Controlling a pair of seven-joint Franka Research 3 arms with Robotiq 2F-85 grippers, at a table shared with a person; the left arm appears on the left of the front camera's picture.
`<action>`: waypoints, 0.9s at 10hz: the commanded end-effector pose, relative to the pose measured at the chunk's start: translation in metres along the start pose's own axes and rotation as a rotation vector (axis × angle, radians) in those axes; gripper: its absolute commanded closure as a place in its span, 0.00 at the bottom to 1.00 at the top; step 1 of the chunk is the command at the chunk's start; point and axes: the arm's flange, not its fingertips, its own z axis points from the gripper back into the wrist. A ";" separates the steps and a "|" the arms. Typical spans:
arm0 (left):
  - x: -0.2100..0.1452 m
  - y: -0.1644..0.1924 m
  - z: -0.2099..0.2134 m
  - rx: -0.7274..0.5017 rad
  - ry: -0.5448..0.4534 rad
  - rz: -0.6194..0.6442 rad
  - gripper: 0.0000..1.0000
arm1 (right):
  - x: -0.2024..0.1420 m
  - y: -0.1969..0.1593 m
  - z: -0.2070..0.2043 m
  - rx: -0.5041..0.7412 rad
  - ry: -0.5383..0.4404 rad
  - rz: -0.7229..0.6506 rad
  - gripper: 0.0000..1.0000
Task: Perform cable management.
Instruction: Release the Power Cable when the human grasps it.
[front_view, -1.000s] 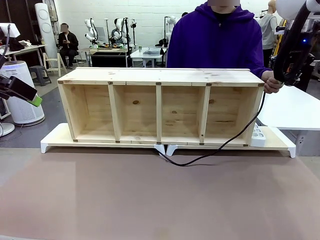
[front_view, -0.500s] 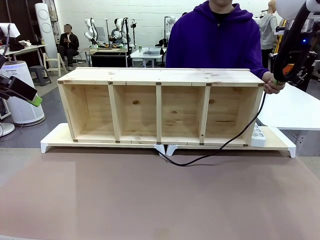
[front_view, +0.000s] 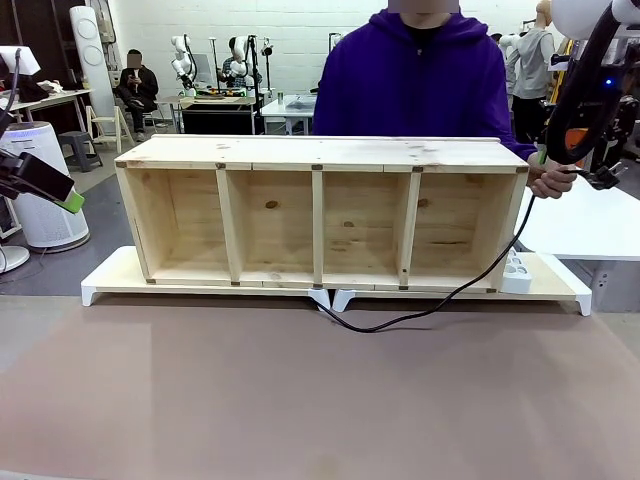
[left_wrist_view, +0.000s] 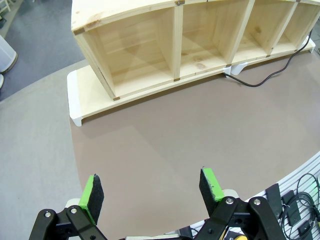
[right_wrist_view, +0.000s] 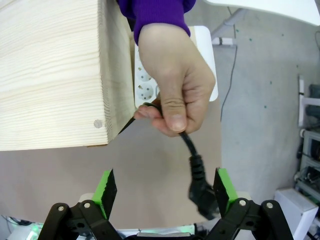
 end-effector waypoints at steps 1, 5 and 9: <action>0.001 0.001 0.000 -0.002 -0.007 0.009 0.00 | 0.002 -0.001 0.001 0.001 0.016 0.014 0.00; 0.001 0.001 0.000 -0.002 -0.007 0.009 0.00 | -0.001 0.001 -0.001 -0.001 0.008 0.002 0.00; 0.001 0.001 0.000 -0.002 -0.007 0.009 0.00 | -0.001 0.001 -0.001 -0.001 0.008 0.002 0.00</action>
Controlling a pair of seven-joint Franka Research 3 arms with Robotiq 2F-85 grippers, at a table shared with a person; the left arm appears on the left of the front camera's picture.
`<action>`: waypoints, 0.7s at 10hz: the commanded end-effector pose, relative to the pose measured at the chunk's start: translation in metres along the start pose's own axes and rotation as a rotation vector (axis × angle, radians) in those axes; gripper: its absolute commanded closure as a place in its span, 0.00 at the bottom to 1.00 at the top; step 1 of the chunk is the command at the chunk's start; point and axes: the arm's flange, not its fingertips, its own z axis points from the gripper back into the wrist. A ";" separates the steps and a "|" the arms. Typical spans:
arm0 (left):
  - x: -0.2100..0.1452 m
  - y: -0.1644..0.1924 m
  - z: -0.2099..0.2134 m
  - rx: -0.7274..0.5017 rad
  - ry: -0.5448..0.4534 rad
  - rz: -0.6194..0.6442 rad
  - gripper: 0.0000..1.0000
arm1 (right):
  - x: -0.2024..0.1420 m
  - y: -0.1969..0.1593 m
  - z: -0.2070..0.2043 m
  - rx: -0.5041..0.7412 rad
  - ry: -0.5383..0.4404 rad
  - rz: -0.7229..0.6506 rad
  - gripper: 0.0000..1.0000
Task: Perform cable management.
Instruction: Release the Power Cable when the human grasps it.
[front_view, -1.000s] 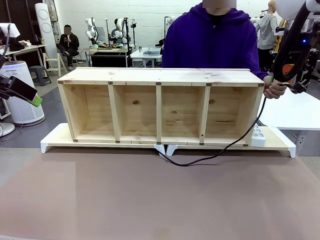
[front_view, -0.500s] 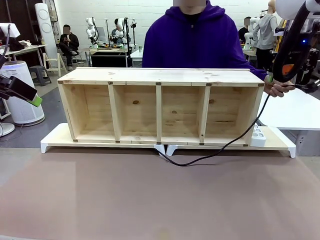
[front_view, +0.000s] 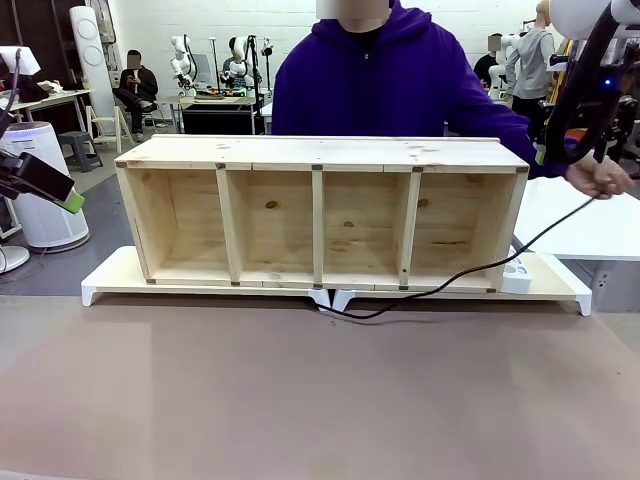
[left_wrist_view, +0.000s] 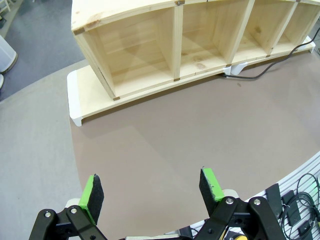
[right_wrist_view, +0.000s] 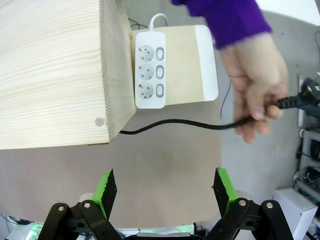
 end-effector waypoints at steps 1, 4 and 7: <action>0.001 0.001 0.000 -0.002 -0.007 0.009 0.00 | 0.000 -0.001 -0.001 0.002 0.006 -0.002 0.00; 0.001 0.001 0.000 -0.002 -0.007 0.009 0.00 | 0.000 -0.001 -0.001 0.002 0.006 -0.002 0.00; 0.001 0.001 0.000 -0.002 -0.007 0.009 0.00 | 0.000 -0.001 -0.001 0.002 0.006 -0.002 0.00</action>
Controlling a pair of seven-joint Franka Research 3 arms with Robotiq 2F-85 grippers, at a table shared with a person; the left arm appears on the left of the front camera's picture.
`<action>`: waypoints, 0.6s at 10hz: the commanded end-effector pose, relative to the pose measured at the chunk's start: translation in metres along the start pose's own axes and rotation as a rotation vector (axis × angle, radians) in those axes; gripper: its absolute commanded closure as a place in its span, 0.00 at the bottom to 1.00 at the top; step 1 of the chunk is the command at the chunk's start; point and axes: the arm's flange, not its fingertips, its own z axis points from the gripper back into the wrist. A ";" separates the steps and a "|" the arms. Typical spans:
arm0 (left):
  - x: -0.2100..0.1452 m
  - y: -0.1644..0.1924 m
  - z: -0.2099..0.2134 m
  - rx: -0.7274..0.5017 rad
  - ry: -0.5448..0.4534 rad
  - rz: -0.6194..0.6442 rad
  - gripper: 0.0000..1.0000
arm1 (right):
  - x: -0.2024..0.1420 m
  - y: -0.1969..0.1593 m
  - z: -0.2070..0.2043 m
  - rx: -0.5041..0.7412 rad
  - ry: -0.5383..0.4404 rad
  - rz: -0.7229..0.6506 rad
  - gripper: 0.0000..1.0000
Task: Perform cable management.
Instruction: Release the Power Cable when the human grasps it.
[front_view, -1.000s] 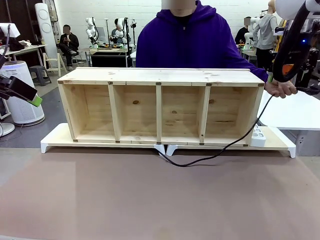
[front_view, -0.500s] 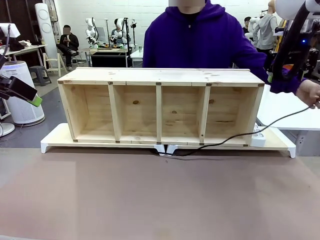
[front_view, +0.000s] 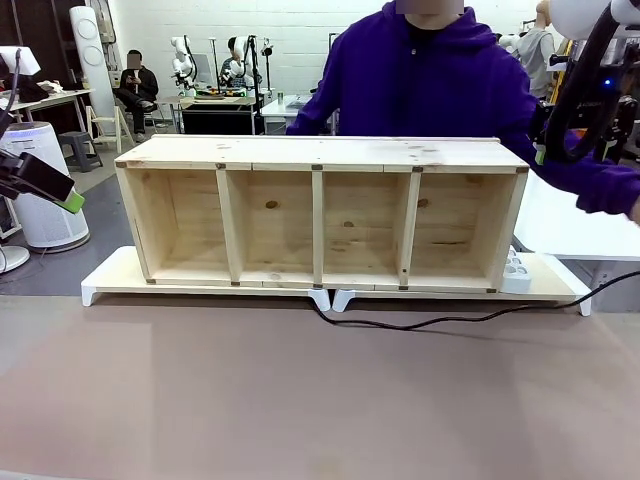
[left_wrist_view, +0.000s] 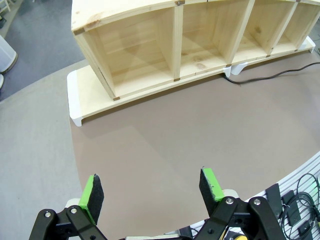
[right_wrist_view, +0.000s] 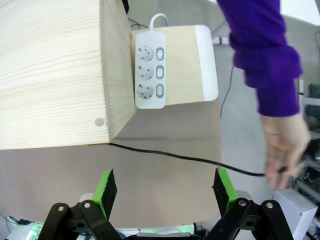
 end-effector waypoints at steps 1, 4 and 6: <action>0.001 0.001 0.000 -0.002 -0.007 0.009 0.00 | 0.000 -0.001 -0.001 0.002 0.006 -0.002 0.00; 0.001 0.001 0.000 -0.002 -0.007 0.009 0.00 | 0.000 -0.001 -0.001 0.002 0.006 -0.002 0.00; 0.001 0.001 0.000 -0.002 -0.007 0.009 0.00 | 0.000 -0.001 -0.001 0.002 0.006 -0.002 0.00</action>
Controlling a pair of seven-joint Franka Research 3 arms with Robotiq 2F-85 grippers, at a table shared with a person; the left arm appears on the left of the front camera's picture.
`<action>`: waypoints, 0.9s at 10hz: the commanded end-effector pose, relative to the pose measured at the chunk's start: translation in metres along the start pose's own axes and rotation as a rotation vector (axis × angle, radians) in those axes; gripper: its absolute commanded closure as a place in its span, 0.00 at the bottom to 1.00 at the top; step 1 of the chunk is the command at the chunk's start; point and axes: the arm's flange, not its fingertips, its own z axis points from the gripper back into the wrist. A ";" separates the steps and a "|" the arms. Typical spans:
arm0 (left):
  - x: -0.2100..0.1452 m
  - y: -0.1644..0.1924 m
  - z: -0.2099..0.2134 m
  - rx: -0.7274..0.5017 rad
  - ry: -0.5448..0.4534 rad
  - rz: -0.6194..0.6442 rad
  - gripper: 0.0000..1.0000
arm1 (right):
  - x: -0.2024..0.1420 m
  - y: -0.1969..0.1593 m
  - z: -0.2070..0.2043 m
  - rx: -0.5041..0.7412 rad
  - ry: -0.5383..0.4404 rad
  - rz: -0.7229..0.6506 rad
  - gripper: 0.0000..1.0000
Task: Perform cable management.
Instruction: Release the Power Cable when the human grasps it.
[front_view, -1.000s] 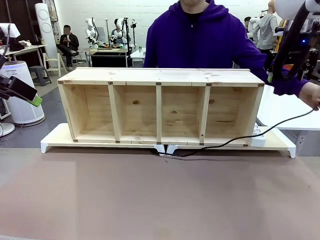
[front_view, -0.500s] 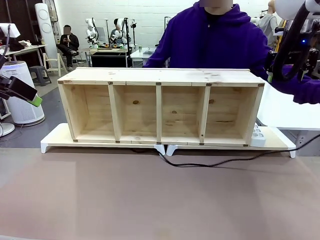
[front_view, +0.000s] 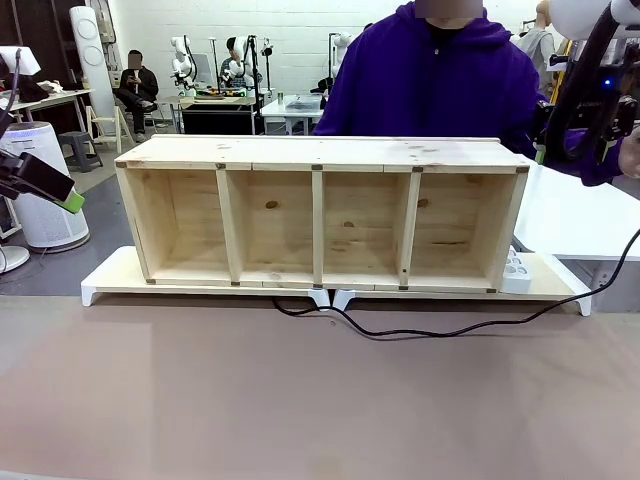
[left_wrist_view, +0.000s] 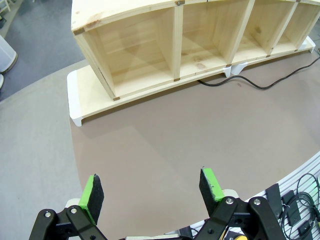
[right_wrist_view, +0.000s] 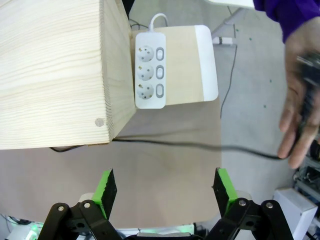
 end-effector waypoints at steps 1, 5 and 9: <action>0.001 0.001 0.000 -0.002 -0.007 0.009 0.00 | 0.000 -0.001 -0.001 0.002 0.006 -0.002 0.00; 0.001 0.001 0.000 -0.002 -0.007 0.009 0.00 | 0.000 -0.001 -0.001 0.002 0.006 -0.002 0.00; 0.001 0.001 0.000 -0.002 -0.007 0.009 0.00 | 0.000 -0.001 -0.001 0.002 0.006 -0.002 0.00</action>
